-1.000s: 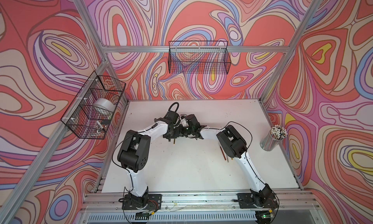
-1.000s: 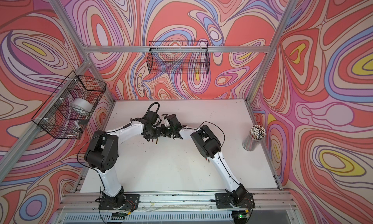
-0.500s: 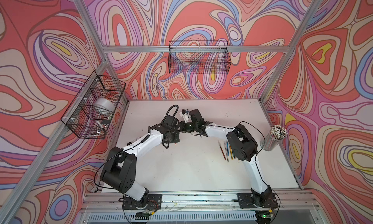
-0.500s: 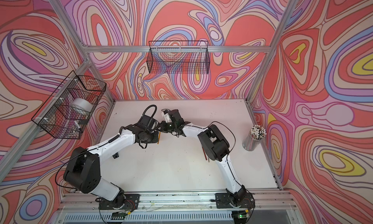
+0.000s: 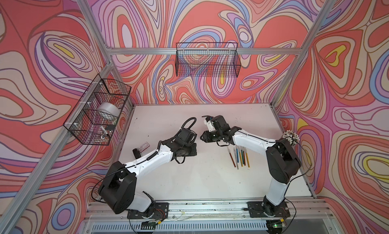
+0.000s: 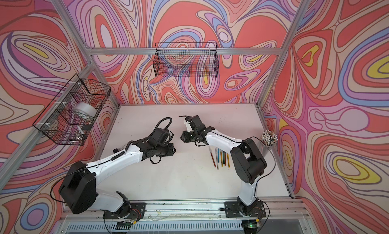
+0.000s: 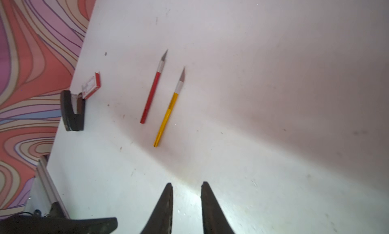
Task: Remove protective caps from carving knives
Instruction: Pick up the carving knife from the center of the board.
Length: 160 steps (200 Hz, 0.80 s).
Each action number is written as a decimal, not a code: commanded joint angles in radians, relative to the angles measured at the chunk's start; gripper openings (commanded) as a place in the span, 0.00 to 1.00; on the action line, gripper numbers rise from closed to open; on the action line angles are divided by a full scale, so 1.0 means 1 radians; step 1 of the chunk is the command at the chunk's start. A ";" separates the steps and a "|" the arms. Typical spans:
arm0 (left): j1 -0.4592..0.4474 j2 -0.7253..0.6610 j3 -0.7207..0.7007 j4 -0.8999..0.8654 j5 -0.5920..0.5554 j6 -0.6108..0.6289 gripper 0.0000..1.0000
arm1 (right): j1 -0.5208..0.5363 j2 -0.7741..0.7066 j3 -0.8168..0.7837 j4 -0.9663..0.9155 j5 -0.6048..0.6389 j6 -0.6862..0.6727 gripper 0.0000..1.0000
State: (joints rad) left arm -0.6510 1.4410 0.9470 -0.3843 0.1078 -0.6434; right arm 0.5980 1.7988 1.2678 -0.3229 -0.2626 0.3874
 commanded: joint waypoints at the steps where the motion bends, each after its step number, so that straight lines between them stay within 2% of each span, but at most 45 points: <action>1: -0.015 -0.019 -0.028 0.069 0.028 0.000 0.30 | -0.022 -0.085 -0.050 -0.168 0.147 -0.099 0.27; 44: -0.037 -0.019 -0.088 0.193 0.098 0.014 0.30 | -0.094 -0.144 -0.105 -0.289 0.217 -0.126 0.28; 100: -0.050 -0.033 -0.108 0.243 0.139 0.081 0.30 | -0.109 -0.073 -0.108 -0.360 0.282 -0.157 0.29; 160: -0.050 -0.033 -0.128 0.276 0.150 0.074 0.30 | -0.122 -0.036 -0.116 -0.390 0.357 -0.160 0.29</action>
State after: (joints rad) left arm -0.6991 1.4235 0.8410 -0.1448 0.2451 -0.5762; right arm 0.4873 1.7496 1.1645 -0.6868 0.0448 0.2390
